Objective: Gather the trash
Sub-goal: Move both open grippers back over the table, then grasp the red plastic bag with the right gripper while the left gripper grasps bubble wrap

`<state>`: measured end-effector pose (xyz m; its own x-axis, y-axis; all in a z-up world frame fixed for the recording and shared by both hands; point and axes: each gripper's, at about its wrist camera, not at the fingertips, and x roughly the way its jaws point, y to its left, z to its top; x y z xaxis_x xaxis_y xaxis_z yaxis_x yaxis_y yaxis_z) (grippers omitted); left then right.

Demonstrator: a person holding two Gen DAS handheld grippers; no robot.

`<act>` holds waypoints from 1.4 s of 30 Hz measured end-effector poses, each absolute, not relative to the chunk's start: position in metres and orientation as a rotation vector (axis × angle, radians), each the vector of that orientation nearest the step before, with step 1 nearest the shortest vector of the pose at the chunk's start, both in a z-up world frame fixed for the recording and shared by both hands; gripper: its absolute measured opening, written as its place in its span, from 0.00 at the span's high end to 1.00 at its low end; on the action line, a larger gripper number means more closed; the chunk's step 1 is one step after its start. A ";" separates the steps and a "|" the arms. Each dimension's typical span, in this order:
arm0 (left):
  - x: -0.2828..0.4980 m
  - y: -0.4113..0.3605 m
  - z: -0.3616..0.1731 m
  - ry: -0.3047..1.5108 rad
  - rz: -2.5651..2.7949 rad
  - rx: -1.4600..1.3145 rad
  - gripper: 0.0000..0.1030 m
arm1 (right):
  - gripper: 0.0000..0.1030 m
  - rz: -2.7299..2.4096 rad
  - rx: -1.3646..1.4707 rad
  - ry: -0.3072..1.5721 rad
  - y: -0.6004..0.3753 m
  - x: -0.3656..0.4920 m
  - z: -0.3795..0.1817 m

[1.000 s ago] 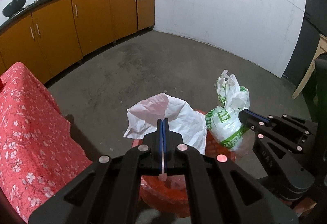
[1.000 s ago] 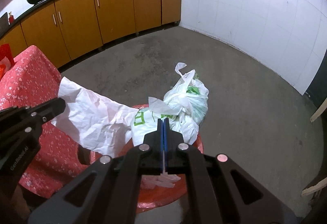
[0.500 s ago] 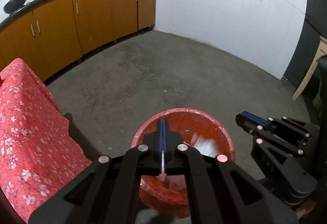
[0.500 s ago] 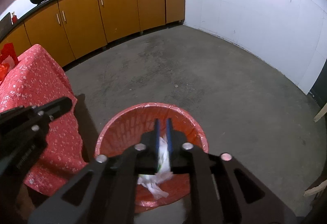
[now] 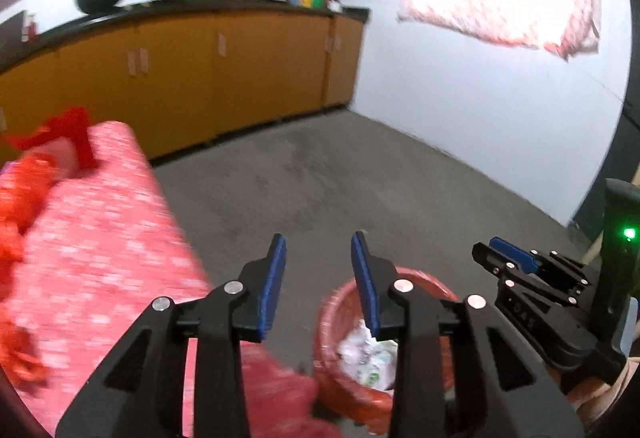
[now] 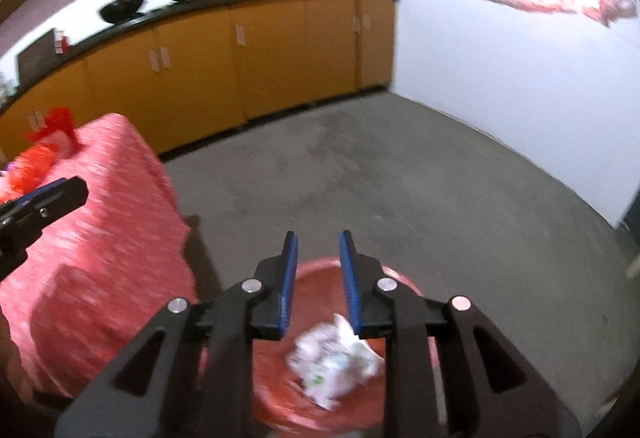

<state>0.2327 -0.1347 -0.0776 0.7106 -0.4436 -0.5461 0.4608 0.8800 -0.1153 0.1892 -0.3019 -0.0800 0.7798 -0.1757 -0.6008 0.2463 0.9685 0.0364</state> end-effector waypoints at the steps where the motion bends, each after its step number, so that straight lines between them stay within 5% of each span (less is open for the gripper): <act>1: 0.232 -0.118 -0.071 0.587 -0.477 0.016 0.66 | 0.74 -0.202 0.112 0.629 -0.292 0.196 -0.073; 6: 0.221 -0.040 -0.046 0.532 -0.331 -0.004 0.59 | 0.73 -0.013 0.102 0.601 -0.221 0.218 -0.042; 13: 0.206 0.085 -0.024 0.459 -0.060 0.005 0.50 | 0.58 0.355 0.066 0.607 -0.090 0.232 -0.014; 17: 0.204 0.140 -0.031 0.482 0.073 -0.026 0.49 | 0.45 0.534 0.041 0.670 -0.025 0.234 -0.016; 23: 0.198 0.192 -0.047 0.528 0.185 -0.099 0.49 | 0.41 0.595 -0.026 0.748 0.023 0.238 -0.039; 26: 0.200 0.205 -0.052 0.533 0.208 -0.115 0.49 | 0.43 0.600 -0.057 0.773 0.038 0.241 -0.049; 29: 0.195 0.212 -0.053 0.530 0.210 -0.123 0.48 | 0.62 0.614 -0.069 0.788 0.040 0.240 -0.056; 32: 0.199 0.212 -0.052 0.529 0.196 -0.135 0.46 | 0.69 0.619 -0.088 0.774 0.037 0.236 -0.055; 42: 0.252 0.208 -0.038 0.551 0.120 -0.219 0.34 | 0.73 0.567 -0.115 0.737 0.002 0.229 -0.047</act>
<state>0.2521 0.2083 -0.0385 0.8456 0.0543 -0.5311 -0.1713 0.9698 -0.1734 0.2289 0.0016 -0.0473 0.5981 0.4483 -0.6643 -0.5273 0.8444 0.0950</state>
